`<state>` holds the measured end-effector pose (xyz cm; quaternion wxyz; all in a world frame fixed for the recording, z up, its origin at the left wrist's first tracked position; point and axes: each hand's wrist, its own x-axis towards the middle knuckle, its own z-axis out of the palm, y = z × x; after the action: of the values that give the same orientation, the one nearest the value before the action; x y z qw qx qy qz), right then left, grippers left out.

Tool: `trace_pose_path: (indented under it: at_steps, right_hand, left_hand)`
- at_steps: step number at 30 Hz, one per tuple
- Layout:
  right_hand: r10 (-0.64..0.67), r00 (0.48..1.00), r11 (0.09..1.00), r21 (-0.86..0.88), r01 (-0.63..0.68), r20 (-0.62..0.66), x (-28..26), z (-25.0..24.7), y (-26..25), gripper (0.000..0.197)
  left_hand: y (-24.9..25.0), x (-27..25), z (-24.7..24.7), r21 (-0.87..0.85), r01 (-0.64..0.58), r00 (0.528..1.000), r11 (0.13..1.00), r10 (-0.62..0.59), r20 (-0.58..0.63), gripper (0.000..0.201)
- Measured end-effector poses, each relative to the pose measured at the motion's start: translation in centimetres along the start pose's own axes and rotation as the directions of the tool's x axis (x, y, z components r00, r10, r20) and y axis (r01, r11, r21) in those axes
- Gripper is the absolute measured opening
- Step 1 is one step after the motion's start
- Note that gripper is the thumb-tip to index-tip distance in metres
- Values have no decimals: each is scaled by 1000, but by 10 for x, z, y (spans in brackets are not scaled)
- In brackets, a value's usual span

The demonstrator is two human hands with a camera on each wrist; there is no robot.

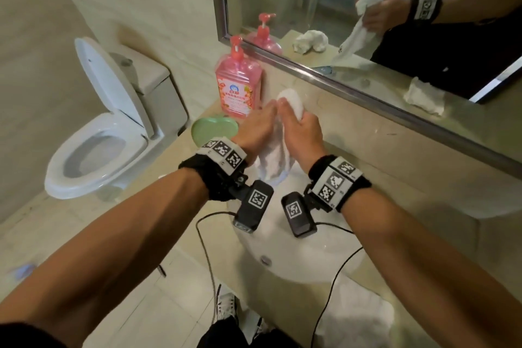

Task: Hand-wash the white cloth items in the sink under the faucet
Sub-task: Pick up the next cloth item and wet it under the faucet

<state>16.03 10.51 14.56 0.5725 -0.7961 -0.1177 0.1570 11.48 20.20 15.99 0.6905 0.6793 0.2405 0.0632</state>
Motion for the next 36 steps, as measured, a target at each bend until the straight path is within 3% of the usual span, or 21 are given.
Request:
trace_pose_path:
  at_steps: [3,6,10,13,16,18,20,21,23,25,26,28,31,33,36]
  right_hand:
    - [-60,998,998,-22,60,-3,-8,9,6,50]
    - [6,999,999,-42,-8,-37,-1,5,-3,54]
    - [-94,995,991,-95,92,-14,-3,10,-5,59]
    - [-55,998,983,-174,56,11,7,-7,-13,59]
    - [-90,986,967,-224,119,139,9,-27,-24,55]
    - [-169,966,944,-249,216,195,5,-33,-33,51]
    - [-209,940,919,-274,283,271,4,-42,-41,44]
    - [-218,924,906,-287,312,315,4,-49,-45,40]
    - [-220,892,862,-348,367,396,6,-66,-47,24]
    - [-174,874,791,-464,399,454,8,-78,-38,25]
    - [-133,890,778,-510,367,437,10,-81,-30,29]
    - [-51,923,818,-514,259,383,11,-83,-15,29]
    - [-26,979,969,-235,75,204,8,-64,5,24]
    - [-81,996,990,-112,85,34,-4,-34,5,23]
    - [-116,993,992,-61,115,-7,-21,11,-6,29]
  left_hand:
    - [-1,3,-9,138,-47,999,989,45,21,31]
    - [1,-2,-10,156,-64,998,986,59,37,30]
    - [15,-7,-14,186,-72,997,980,64,49,38]
    - [19,-15,-18,222,-70,992,972,45,115,47]
    - [19,-21,-37,295,-48,963,954,-35,268,46]
    - [16,-21,-55,574,-163,926,803,-76,369,47]
    - [11,-21,-73,772,-220,926,596,-120,357,40]
    - [10,-21,-82,779,-203,935,594,-118,335,28]
    - [10,-25,-100,638,-162,940,752,-80,332,3]
    - [10,-28,-111,393,-86,964,916,-23,264,7]
    - [9,-29,-113,265,-40,976,963,-20,219,12]
    - [8,-33,-104,87,33,985,996,-47,164,24]
    - [11,-33,-73,-19,49,998,999,-48,44,32]
    - [15,-31,-54,-67,48,998,997,-50,-29,39]
    - [13,-29,-27,-48,80,996,996,-82,-29,41]
